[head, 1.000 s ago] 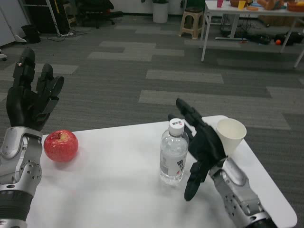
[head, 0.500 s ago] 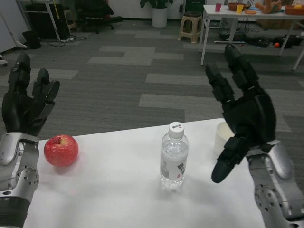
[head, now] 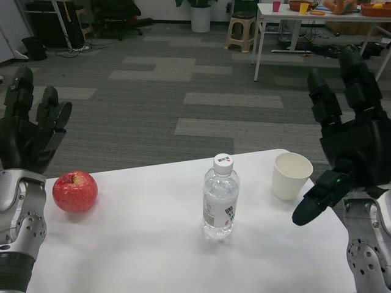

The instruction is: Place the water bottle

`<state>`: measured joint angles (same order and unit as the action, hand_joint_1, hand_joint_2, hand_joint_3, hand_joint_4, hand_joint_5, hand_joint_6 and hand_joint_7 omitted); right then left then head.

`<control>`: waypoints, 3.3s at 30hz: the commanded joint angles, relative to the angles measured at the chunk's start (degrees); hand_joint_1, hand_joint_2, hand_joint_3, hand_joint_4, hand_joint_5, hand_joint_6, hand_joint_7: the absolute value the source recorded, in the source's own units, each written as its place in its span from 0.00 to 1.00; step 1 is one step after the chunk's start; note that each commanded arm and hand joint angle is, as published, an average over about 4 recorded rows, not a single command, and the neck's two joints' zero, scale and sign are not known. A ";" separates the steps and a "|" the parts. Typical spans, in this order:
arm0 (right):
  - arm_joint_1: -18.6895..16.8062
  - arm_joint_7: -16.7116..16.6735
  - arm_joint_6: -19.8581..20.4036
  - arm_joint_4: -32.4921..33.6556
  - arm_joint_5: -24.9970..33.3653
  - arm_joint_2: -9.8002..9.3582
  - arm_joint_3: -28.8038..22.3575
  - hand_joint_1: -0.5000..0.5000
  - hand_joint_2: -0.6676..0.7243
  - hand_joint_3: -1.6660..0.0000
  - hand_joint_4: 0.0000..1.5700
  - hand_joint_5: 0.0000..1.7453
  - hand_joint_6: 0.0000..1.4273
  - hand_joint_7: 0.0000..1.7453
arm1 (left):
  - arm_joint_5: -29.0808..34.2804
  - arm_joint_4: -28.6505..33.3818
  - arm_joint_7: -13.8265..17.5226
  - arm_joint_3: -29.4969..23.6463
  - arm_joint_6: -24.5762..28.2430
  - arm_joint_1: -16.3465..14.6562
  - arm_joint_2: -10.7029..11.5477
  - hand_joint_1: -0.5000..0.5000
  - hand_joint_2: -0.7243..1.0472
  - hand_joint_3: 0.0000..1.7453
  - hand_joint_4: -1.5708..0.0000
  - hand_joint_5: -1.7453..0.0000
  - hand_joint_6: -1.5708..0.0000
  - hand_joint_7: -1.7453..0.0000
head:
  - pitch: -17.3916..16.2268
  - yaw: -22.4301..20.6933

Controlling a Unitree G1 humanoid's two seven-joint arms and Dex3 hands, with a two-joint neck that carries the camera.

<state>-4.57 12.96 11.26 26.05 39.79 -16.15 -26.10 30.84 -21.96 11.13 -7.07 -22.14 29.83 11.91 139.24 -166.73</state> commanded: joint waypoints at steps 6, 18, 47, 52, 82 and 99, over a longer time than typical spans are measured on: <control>-0.13 -0.04 -0.01 -0.25 -0.08 0.33 -0.14 0.08 0.85 1.00 0.00 0.00 0.00 0.00 | 0.17 0.25 0.12 0.20 -0.28 -0.12 0.57 0.00 1.00 0.05 1.00 1.00 1.00 1.00 | -0.08 -0.11; 0.49 -0.04 -0.40 -0.82 -1.22 0.40 1.40 0.08 0.84 1.00 0.00 0.00 0.00 0.00 | 0.19 0.32 0.41 1.49 -0.28 -0.08 0.57 0.00 1.00 0.05 1.00 1.00 1.00 1.00 | -0.13 0.11; 3.17 -0.04 -2.47 -1.17 -2.61 0.11 3.95 0.12 0.82 1.00 0.00 0.00 0.00 0.00 | 0.19 -0.27 1.35 2.79 -0.28 1.02 0.88 0.00 1.00 0.05 1.00 1.00 1.00 1.00 | 0.30 -0.41; 3.50 -0.04 -2.47 -1.35 -2.78 0.16 4.21 0.12 0.82 1.00 0.00 0.00 0.00 0.00 | 0.19 -0.41 1.35 2.77 -0.28 1.02 0.99 0.00 1.00 0.05 1.00 1.00 1.00 1.00 | 0.26 -0.29; 4.57 -0.04 -5.06 -1.48 -7.13 -0.24 9.53 0.12 0.82 1.00 0.00 0.00 0.00 0.00 | 1.20 2.89 1.62 11.34 -0.41 -0.95 1.01 0.00 1.00 0.03 1.00 1.00 1.00 1.00 | 1.26 0.81; 6.71 -0.28 -3.43 -3.96 -7.33 0.75 11.22 0.12 0.81 1.00 0.00 0.00 0.00 0.00 | 0.54 9.77 0.91 16.96 0.87 -5.00 -3.58 0.00 1.00 0.04 1.00 1.00 1.00 1.00 | 1.52 0.46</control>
<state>0.92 12.80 7.16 22.63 32.32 -15.18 -15.20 31.42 -12.17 12.14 9.54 -21.42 23.98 8.06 140.73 -166.34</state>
